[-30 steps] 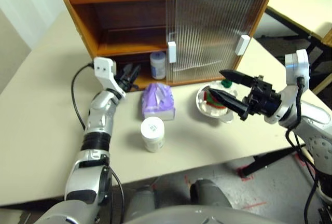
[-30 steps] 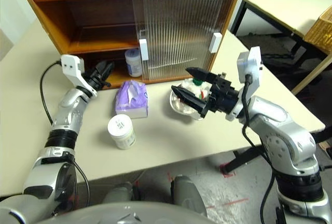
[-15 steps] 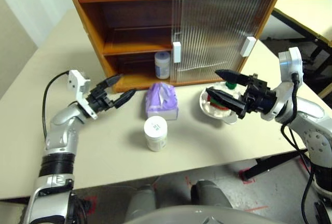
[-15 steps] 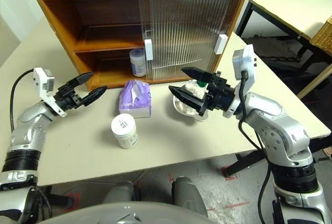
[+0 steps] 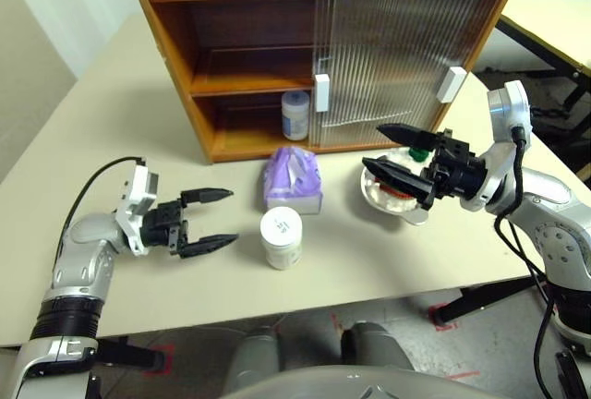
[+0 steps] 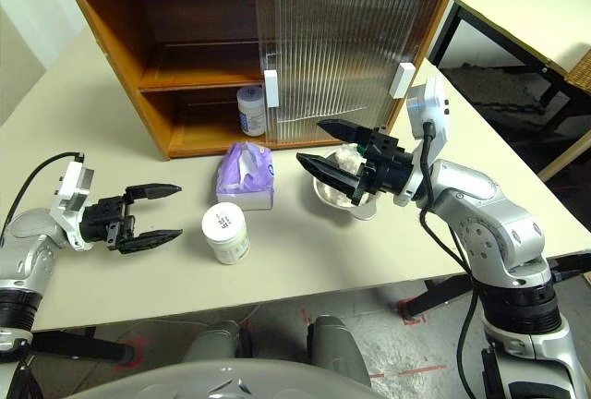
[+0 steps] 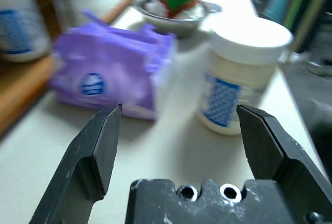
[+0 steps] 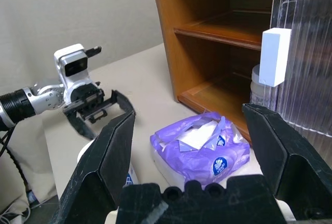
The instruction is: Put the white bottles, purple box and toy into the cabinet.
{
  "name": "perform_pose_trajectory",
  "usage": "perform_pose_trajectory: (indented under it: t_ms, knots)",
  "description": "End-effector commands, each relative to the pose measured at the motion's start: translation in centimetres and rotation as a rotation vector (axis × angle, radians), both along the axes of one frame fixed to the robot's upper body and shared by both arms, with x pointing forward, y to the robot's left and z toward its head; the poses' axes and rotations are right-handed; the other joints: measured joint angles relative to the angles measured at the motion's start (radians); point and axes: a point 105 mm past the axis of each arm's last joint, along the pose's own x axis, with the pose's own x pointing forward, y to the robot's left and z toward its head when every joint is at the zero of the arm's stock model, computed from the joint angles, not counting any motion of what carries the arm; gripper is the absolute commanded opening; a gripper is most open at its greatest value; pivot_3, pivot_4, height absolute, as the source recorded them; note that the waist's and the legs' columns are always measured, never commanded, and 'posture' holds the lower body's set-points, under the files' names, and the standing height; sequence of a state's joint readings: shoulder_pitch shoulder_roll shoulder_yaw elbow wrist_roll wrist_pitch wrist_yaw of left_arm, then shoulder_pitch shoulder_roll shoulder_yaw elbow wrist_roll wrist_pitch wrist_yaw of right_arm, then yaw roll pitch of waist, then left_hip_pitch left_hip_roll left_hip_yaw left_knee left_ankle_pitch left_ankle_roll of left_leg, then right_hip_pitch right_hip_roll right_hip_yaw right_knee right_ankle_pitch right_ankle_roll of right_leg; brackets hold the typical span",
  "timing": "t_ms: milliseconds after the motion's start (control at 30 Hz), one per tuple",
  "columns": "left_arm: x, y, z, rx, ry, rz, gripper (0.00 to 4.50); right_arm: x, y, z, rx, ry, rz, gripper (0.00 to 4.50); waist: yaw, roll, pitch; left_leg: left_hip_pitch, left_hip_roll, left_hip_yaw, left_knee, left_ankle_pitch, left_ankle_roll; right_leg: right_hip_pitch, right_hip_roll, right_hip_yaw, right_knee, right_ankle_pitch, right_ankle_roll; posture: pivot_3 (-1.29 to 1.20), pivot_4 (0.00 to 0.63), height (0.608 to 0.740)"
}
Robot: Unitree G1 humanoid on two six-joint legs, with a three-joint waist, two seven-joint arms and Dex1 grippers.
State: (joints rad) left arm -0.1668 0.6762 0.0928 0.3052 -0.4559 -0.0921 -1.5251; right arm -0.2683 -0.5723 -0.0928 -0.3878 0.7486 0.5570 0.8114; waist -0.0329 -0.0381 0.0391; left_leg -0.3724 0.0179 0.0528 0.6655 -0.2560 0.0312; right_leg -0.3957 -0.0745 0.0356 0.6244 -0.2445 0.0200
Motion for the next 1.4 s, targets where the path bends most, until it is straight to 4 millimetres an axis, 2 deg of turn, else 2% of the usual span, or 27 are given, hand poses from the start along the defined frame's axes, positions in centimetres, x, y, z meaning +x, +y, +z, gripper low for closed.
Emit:
perform_pose_trajectory:
  t_ms: [33, 200, 533, 767, 1200, 1300, 1367, 1400]
  knots:
    - [-1.4, -1.1, -1.7, 0.075, 0.006, -0.119, 4.48, 0.0, 0.0, 0.1, -0.01, -0.012, -0.002, 4.5, 0.0, 0.0, 0.0, 0.0, 0.0, 0.0, 0.0, 0.0, 0.0, 0.0, -0.001, 0.0, 0.0, 0.0, 0.0, -0.01, 0.0, 0.74]
    - [-1.4, -2.1, -1.9, 0.059, -0.002, -0.155, 4.48, -0.1, -0.2, 0.2, -0.013, -0.012, -0.017, 4.5, -0.001, 0.0, 0.0, -0.001, 0.0, 0.0, 0.0, 0.0, 0.0, -0.001, -0.005, 0.0, 0.001, 0.0, 0.0, -0.02, 0.0, 0.74]
    - [-0.3, -4.2, -2.4, 0.028, -0.028, -0.186, 4.48, -0.2, -0.4, 0.3, -0.014, -0.014, -0.035, 4.5, -0.003, 0.0, 0.0, -0.001, -0.001, 0.001, 0.0, 0.002, 0.004, -0.001, 0.001, 0.0, 0.001, -0.001, 0.003, -0.04, 0.0, 0.74]
    - [-0.4, -5.5, -2.9, 0.002, -0.019, -0.217, 4.48, -0.2, -0.4, 0.3, -0.019, -0.017, -0.044, 4.5, -0.006, 0.0, 0.0, 0.0, 0.0, 0.001, 0.0, 0.003, 0.005, -0.001, 0.003, 0.001, 0.001, -0.001, 0.003, -0.06, 0.0, 0.74]
    - [-0.4, -6.5, -4.2, -0.011, 0.024, -0.221, 4.48, -0.3, -0.7, 0.4, -0.026, -0.018, -0.06, 4.5, -0.006, 0.0, 0.0, 0.0, 0.001, 0.001, 0.001, 0.003, 0.005, -0.001, 0.004, 0.001, 0.001, -0.001, 0.004, -0.07, 0.0, 0.74]
    - [-0.2, -6.6, -4.2, -0.015, 0.027, -0.218, 3.94, -0.3, -0.8, 0.4, -0.029, -0.02, -0.065, 4.5, -0.006, 0.0, 0.0, 0.0, 0.001, 0.001, 0.001, 0.003, 0.005, -0.001, 0.004, 0.001, 0.001, -0.001, 0.004, -0.08, 0.0, 0.74]
    - [-0.1, -6.7, -4.2, -0.018, 0.027, -0.216, 3.19, -0.3, -0.8, 0.4, -0.029, -0.02, -0.066, 4.5, -0.006, 0.0, 0.0, -0.001, 0.001, 0.001, 0.001, 0.003, 0.005, -0.001, 0.004, 0.001, 0.001, -0.001, 0.004, -0.08, 0.0, 0.74]
    - [-0.1, -6.7, -4.2, -0.018, 0.026, -0.216, 3.03, -0.3, -0.8, 0.4, -0.029, -0.02, -0.066, 4.5, -0.007, 0.0, 0.0, -0.001, 0.0, 0.001, 0.001, 0.003, 0.005, -0.001, 0.004, 0.001, 0.001, -0.001, 0.004, -0.08, 0.0, 0.74]
